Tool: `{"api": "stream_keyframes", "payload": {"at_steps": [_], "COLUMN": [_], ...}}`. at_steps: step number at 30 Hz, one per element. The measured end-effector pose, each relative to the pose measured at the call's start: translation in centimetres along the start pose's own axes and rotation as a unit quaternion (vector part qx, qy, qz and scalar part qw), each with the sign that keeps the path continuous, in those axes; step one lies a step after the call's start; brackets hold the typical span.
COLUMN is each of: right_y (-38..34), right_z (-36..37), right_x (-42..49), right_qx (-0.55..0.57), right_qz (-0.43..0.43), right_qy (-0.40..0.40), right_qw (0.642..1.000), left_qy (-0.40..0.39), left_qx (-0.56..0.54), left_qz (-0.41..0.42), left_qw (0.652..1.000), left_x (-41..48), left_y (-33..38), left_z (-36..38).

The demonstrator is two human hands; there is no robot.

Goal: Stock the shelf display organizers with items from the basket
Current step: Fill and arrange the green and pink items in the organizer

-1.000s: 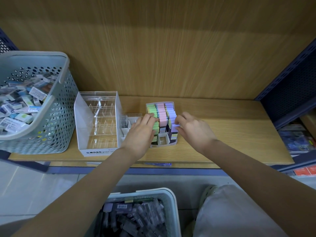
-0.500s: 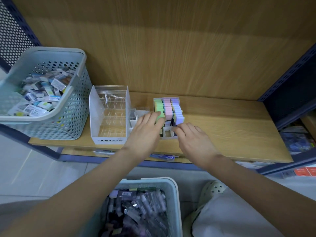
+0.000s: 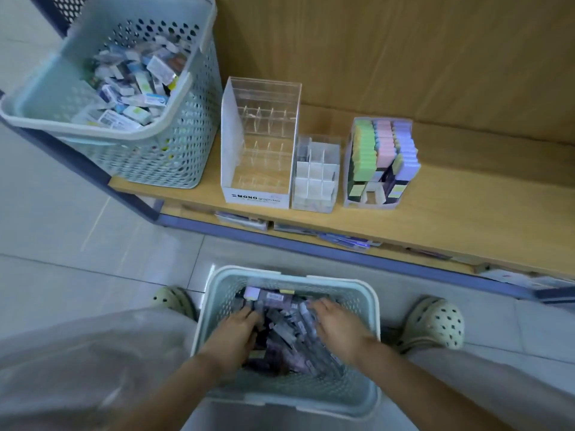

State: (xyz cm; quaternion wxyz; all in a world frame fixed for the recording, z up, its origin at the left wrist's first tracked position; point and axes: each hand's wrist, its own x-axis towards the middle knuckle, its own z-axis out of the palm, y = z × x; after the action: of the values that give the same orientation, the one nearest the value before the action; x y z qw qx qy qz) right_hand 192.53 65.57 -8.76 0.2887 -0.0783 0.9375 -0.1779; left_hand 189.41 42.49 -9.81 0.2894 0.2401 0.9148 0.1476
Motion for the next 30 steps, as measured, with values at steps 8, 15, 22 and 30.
{"api": "stream_keyframes", "payload": {"at_steps": [8,15,22,30], "right_y": [-2.2,-2.4,-2.7,-2.8], "right_z": [6.0,6.4,6.2,3.0], "right_x": [0.7,2.0,1.9,0.9], "right_qx": [0.137,0.114,0.158,0.238], "right_qz": [0.046,0.039,0.065,0.088], "right_qy": [-0.100,-0.149,-0.131,-0.026], "right_qw": [0.984,0.982,0.977,0.967], "left_qy": [-0.147,-0.203,-0.214,-0.162], "left_qx": [-0.016,0.024,0.090,-0.081], "left_qz": [-0.002,0.003,0.016,-0.028], "left_qw": [0.989,0.979,0.973,0.983], "left_x": [0.6,1.7,1.2,0.2], "left_y": [-2.1,-2.5,-1.7,-0.7], "left_z": [4.9,5.1,4.1,2.7]}}
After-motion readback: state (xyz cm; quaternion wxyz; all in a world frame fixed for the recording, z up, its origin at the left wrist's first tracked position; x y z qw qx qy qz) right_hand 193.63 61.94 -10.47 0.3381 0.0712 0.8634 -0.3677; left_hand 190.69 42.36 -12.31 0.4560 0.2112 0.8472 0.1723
